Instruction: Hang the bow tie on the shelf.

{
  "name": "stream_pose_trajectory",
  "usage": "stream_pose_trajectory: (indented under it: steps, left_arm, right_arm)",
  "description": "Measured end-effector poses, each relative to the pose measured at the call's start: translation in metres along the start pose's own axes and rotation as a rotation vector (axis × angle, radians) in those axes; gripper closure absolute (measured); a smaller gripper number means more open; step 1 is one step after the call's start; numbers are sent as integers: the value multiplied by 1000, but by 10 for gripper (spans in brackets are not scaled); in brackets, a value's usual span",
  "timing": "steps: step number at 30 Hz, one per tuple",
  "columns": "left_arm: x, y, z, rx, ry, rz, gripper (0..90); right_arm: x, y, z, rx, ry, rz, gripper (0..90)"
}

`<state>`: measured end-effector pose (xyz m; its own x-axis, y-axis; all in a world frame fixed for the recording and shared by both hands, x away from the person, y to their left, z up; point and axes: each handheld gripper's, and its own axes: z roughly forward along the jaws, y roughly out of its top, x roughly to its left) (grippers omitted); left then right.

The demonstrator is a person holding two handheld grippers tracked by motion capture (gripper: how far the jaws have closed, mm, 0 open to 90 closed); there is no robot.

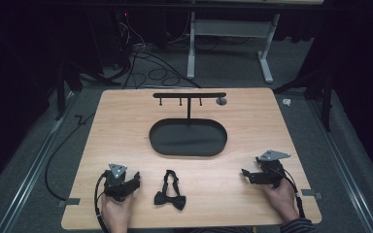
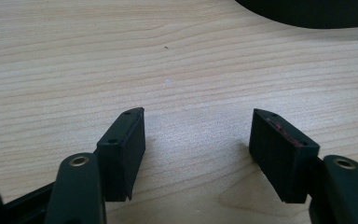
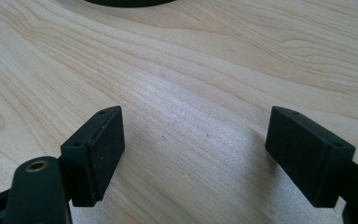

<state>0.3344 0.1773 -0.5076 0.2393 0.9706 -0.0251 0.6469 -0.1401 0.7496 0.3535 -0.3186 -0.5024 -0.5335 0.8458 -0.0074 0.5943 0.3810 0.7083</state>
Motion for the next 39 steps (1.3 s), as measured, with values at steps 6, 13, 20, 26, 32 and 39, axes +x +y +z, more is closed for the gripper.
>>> stream_pose_trajectory:
  steps: [6,13,20,26,32,39]
  left_arm:
    - [1,0,0,-2,-7,-5,360]
    - [-1,0,0,1,2,5,355]
    - [-1,0,0,1,1,6,354]
    - [0,0,0,5,-3,9,350]
    - [0,2,2,3,3,0,355]
    - [3,2,2,-1,-7,-9,355]
  right_arm:
    - [0,0,0,0,0,0,207]
    - [0,0,0,0,0,1,206]
    - [0,0,0,0,0,1,206]
    - [0,0,0,1,-1,-1,207]
    - [0,0,0,-1,-3,-4,207]
    - [0,1,1,0,-5,1,206]
